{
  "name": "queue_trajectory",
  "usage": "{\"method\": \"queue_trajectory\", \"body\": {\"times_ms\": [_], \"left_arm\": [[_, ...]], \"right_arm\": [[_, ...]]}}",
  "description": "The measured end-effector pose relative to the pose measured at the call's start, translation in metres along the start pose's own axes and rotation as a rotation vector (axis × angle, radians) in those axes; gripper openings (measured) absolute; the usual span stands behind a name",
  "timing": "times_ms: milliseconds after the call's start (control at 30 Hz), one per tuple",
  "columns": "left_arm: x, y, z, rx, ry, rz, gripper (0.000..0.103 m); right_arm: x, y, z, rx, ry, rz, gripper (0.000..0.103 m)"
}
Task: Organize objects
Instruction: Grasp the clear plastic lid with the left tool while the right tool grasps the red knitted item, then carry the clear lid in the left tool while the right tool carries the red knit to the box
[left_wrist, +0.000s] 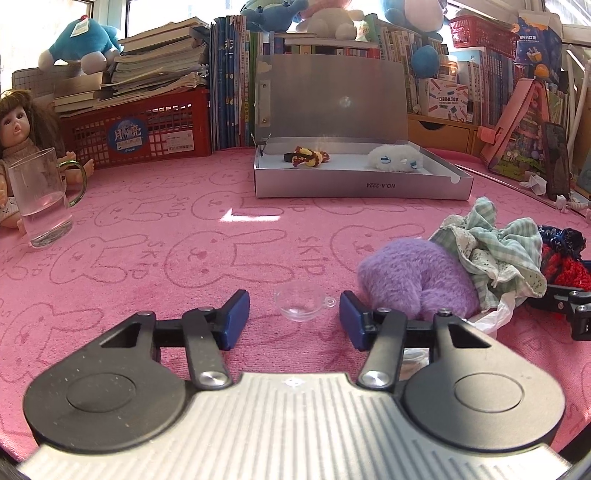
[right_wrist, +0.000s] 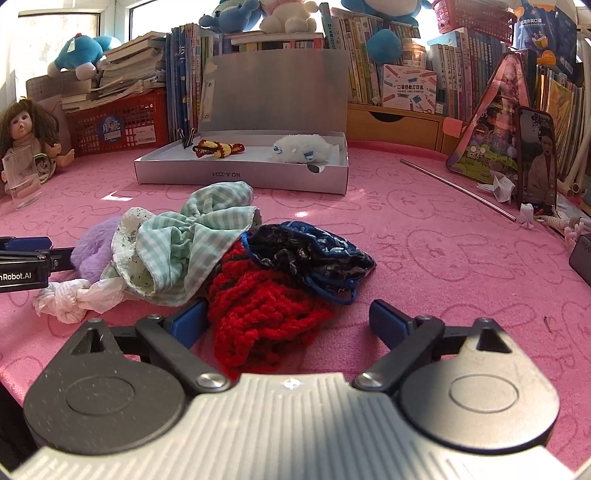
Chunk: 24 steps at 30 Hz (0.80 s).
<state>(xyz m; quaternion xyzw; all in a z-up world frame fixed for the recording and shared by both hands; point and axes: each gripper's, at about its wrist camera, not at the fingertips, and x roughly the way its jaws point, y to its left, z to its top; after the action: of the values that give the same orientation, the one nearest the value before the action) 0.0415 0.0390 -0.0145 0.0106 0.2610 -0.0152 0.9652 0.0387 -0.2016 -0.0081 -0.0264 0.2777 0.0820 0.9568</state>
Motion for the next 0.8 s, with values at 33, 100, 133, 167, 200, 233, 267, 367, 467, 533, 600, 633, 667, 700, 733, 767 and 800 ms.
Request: {"method": "queue_trajectory", "body": {"times_ms": [33, 100, 133, 167, 200, 233, 267, 367, 467, 533, 600, 633, 667, 700, 733, 767, 800], "left_arm": [[0.0, 0.0, 0.0, 0.001, -0.001, -0.004, 0.05], [0.0, -0.002, 0.001, -0.001, -0.003, -0.01, 0.045], [0.0, -0.003, 0.001, -0.001, -0.004, -0.014, 0.043], [0.0, -0.004, 0.001, 0.0, -0.004, -0.016, 0.042], [0.0, -0.005, 0.001, 0.002, -0.004, -0.019, 0.041], [0.0, -0.005, 0.001, 0.002, -0.005, -0.021, 0.04], [-0.001, -0.006, 0.001, 0.001, -0.006, -0.025, 0.04], [-0.002, -0.006, 0.002, -0.002, -0.013, -0.04, 0.04], [-0.003, -0.007, 0.003, 0.0, -0.019, -0.044, 0.04], [-0.003, -0.007, 0.003, -0.002, -0.02, -0.045, 0.04], [-0.001, -0.007, 0.003, -0.004, -0.015, -0.043, 0.04], [0.001, -0.006, 0.003, -0.006, -0.01, -0.042, 0.04], [0.002, -0.006, 0.003, -0.009, -0.007, -0.039, 0.04], [0.002, -0.006, 0.003, -0.01, -0.007, -0.039, 0.04], [0.001, -0.006, 0.003, -0.011, -0.009, -0.041, 0.04], [0.001, -0.006, 0.003, -0.011, -0.012, -0.045, 0.04], [-0.001, -0.006, 0.004, -0.009, -0.019, -0.047, 0.04]], "right_arm": [[-0.003, 0.001, 0.001, -0.011, -0.016, -0.004, 0.092], [-0.009, 0.004, 0.002, -0.031, -0.049, -0.008, 0.088], [-0.011, 0.005, 0.003, -0.039, -0.054, -0.005, 0.086], [-0.012, 0.007, 0.004, -0.047, -0.055, 0.001, 0.082], [-0.012, 0.008, 0.005, -0.053, -0.052, 0.007, 0.076], [-0.012, 0.009, 0.005, -0.055, -0.049, 0.01, 0.073], [-0.012, 0.01, 0.006, -0.055, -0.044, 0.014, 0.069], [-0.015, 0.012, 0.006, -0.051, -0.035, 0.039, 0.061], [-0.013, 0.015, 0.007, -0.055, -0.016, 0.065, 0.057], [-0.012, 0.015, 0.007, -0.047, 0.002, 0.095, 0.057], [-0.012, 0.017, 0.005, -0.054, 0.011, 0.111, 0.058], [-0.011, 0.019, 0.005, -0.064, 0.01, 0.107, 0.059], [-0.01, 0.021, 0.004, -0.073, 0.011, 0.102, 0.059], [-0.009, 0.022, 0.004, -0.073, 0.012, 0.1, 0.058], [-0.009, 0.022, 0.004, -0.066, 0.012, 0.098, 0.056], [-0.009, 0.021, 0.005, -0.056, 0.012, 0.097, 0.051], [-0.011, 0.02, 0.006, -0.047, 0.011, 0.095, 0.048]]}}
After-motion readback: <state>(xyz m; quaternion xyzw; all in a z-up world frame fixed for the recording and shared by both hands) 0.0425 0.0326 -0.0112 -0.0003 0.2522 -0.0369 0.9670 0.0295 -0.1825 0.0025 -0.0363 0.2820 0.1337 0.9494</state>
